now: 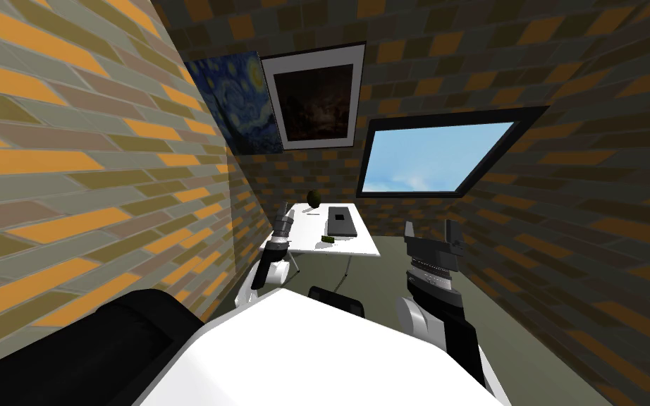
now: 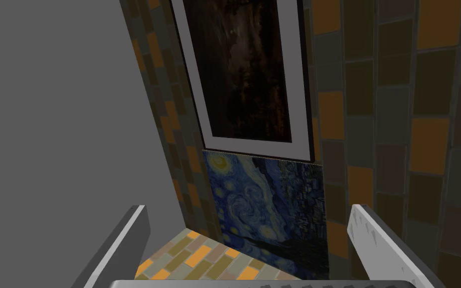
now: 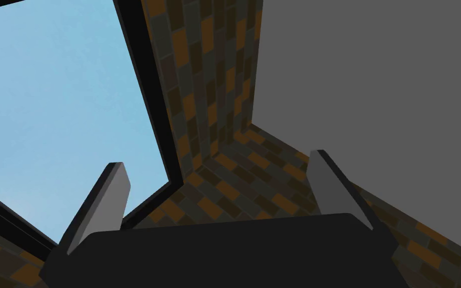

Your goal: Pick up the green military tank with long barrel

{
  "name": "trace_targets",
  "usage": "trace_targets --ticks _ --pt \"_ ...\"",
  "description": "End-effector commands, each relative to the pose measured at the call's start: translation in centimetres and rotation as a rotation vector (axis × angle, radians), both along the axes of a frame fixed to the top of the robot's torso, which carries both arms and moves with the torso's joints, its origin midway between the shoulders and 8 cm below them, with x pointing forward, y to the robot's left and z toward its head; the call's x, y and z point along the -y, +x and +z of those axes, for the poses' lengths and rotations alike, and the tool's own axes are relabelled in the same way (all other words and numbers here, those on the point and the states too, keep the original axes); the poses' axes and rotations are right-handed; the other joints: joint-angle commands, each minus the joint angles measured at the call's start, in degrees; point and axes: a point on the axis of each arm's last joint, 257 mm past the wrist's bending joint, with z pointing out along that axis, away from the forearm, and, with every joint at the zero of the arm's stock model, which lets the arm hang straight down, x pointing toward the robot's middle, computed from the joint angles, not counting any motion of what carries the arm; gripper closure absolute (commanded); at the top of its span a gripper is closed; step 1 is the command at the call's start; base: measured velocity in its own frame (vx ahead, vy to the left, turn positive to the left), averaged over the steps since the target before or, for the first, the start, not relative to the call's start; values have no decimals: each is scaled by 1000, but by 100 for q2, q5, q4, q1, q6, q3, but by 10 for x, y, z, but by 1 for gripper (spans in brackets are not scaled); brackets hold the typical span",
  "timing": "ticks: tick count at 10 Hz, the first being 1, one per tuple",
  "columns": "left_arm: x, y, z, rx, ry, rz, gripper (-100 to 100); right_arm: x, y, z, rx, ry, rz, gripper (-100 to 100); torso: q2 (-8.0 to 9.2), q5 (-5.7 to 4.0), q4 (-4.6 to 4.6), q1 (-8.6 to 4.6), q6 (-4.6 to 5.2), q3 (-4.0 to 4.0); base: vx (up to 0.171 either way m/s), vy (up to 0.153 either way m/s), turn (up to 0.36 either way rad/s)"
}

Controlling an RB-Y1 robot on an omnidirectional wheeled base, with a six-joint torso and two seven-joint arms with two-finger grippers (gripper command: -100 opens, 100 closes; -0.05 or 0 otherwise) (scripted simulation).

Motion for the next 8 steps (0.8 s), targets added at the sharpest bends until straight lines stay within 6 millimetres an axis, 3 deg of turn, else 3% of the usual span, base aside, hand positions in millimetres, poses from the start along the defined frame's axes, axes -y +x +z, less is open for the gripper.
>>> trace_targets --ticks 1,8 --pt "0 6 -5 -29 12 -9 -100 0 0 0 0 0 0 0 0 0 0 0 0 0 -4 -17 -7" --pt "-7 35 -25 -159 -2 -27 -100 0 0 0 0 0 0 0 5 -2 1 -11 0 3 -16 -34 -1"
